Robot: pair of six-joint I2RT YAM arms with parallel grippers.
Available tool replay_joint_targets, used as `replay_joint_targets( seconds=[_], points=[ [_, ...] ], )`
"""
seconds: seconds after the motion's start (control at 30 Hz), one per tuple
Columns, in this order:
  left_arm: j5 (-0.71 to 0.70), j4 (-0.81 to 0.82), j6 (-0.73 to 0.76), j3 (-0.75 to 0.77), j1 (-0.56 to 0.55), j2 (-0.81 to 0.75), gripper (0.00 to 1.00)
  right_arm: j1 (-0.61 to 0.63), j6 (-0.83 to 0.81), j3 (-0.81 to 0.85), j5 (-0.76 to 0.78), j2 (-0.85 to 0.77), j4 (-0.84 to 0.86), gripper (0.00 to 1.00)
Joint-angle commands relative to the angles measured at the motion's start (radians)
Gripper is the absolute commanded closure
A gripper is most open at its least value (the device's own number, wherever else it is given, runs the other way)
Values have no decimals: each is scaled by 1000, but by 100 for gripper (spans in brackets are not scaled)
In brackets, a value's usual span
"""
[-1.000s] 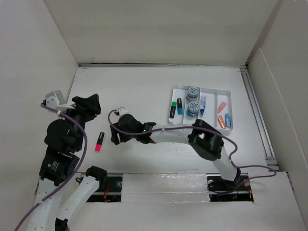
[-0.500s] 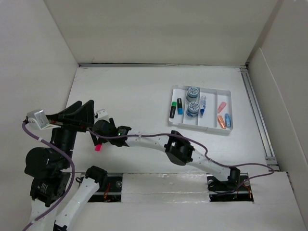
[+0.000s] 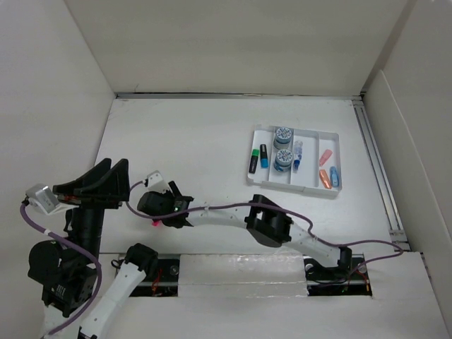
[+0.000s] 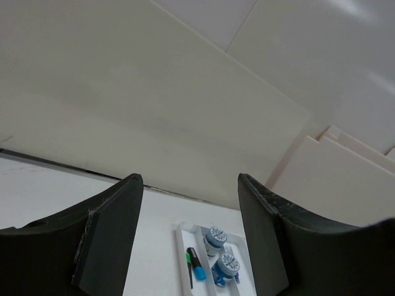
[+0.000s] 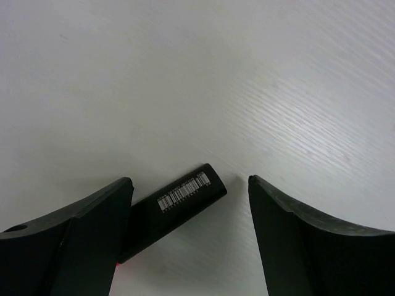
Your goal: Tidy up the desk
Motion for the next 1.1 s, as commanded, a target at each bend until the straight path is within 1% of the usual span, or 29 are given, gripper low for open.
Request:
replay_joint_targets(
  seconds=[0.0,0.03,0.07,0.1,0.13,0.2,0.23,0.27,0.3,0.37,0.4,0.43,0.47,0.53,0.6,0.63,0.67,0.7,0.73,0.8,0.83,0.97,1.07],
  points=[
    [16,46,9,-22,-4,9,41,-18,27,-179,121,-93,-78,20],
    [16,46,5,-26,-4,14,41,-19,51,-221,124,-155,-65,23],
    [19,50,-1,-31,-4,17,41,-34,56,-312,121,-192,-46,30],
    [26,52,-1,-33,-4,23,41,-46,56,-362,115,-228,15,31],
    [34,55,-4,-37,-4,40,41,-46,51,-405,100,-257,41,32],
    [51,58,-14,-43,-4,58,41,-71,67,-469,76,-317,51,31],
    [57,61,-18,-46,-4,78,41,-71,76,-485,70,-326,43,30],
    [66,63,-23,-51,-4,89,41,-81,87,-499,70,-348,37,23],
    [71,66,-23,-57,-4,95,41,-81,99,-534,63,-363,32,20],
    [73,82,-26,-75,-4,112,41,-91,125,-583,-5,-406,50,13],
    [74,87,-26,-82,-4,115,41,-100,133,-612,-31,-462,99,11],
    [74,93,-26,-88,-4,123,41,-100,137,-678,-86,-492,127,9],
    [76,104,-24,-95,-4,127,41,-100,146,-704,-112,-518,147,5],
    [73,107,-21,-97,-4,137,41,-100,188,-765,-149,-573,182,1],
    [71,112,-18,-105,-4,141,42,-100,225,-798,-166,-613,201,0],
    [71,112,-17,-108,-4,140,42,-100,241,-813,-195,-625,207,2],
    [68,116,-17,-115,-4,137,42,-100,252,-851,-213,-639,219,11],
    [63,118,-15,-119,-4,138,41,-91,258,-871,-236,-650,256,18],
    [59,119,-15,-120,-4,134,42,-91,277,-887,-276,-670,273,21],
    [53,126,-15,-134,-4,131,42,-68,280,-924,-315,-679,322,33],
    [53,129,-14,-135,-4,131,42,-68,283,-930,-350,-681,333,37],
    [48,122,-11,-135,-4,131,42,-55,283,-937,-445,-639,359,56],
    [45,124,-11,-146,-4,124,42,-46,280,-939,-453,-618,342,55]
  ],
)
